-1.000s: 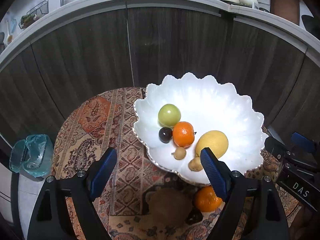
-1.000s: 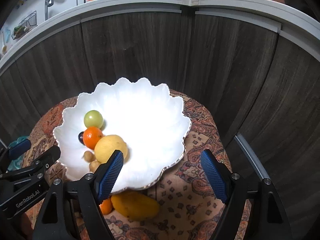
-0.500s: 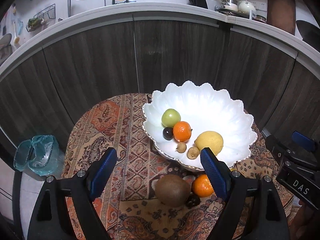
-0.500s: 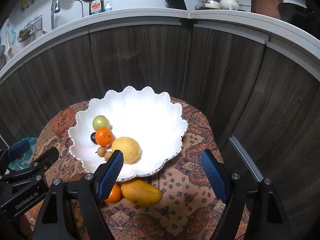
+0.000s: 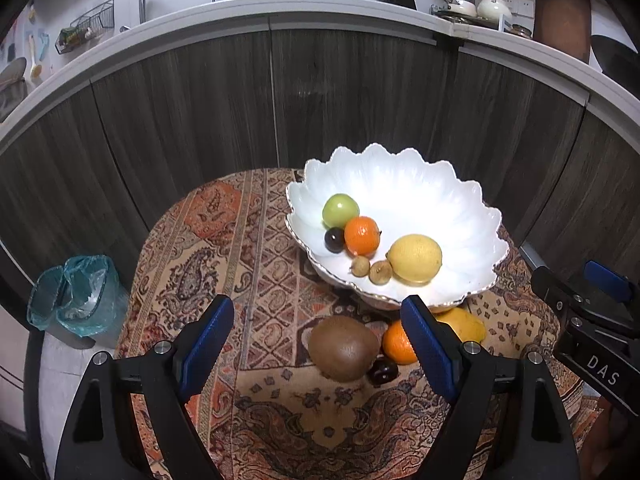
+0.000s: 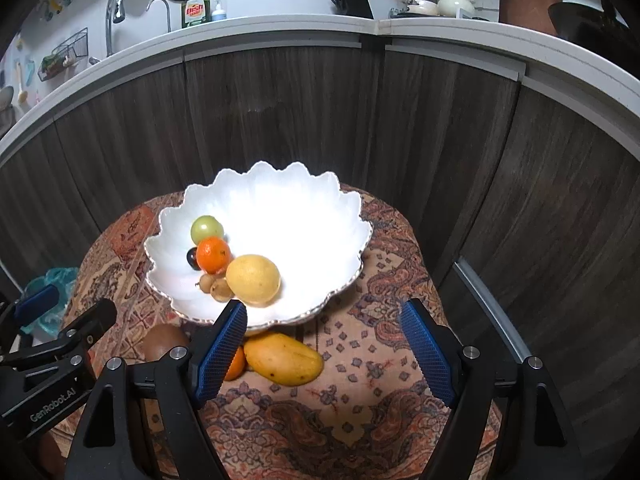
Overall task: Organize fruits
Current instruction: 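Withdraw both tools from the bowl back toward the loose fruits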
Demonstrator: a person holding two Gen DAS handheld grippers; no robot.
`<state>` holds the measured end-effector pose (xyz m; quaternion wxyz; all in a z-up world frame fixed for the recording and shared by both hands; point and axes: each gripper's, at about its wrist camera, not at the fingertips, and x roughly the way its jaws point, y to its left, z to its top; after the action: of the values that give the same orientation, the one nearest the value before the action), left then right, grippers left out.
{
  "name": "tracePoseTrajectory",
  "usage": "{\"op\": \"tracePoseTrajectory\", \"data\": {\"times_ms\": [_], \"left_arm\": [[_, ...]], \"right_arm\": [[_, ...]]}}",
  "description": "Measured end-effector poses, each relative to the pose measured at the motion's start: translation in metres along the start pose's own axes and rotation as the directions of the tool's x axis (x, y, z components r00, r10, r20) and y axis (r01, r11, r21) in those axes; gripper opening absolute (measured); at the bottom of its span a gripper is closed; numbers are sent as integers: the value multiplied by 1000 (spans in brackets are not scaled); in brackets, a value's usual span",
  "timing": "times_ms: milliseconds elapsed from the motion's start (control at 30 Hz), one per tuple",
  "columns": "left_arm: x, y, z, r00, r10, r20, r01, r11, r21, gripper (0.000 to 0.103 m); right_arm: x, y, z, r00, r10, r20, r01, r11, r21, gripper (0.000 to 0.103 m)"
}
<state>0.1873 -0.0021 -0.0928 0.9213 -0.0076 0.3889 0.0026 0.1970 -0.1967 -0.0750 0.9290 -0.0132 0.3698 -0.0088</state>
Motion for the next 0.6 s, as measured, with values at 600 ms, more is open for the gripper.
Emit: {"op": "tracePoseTrajectory", "data": {"times_ms": [600], "left_arm": [[53,-9,-25,993,-27,-117,25,1000,-14,86]], "right_arm": [[40,-5,-25,996,-7,-91,8,1000,15,80]]}}
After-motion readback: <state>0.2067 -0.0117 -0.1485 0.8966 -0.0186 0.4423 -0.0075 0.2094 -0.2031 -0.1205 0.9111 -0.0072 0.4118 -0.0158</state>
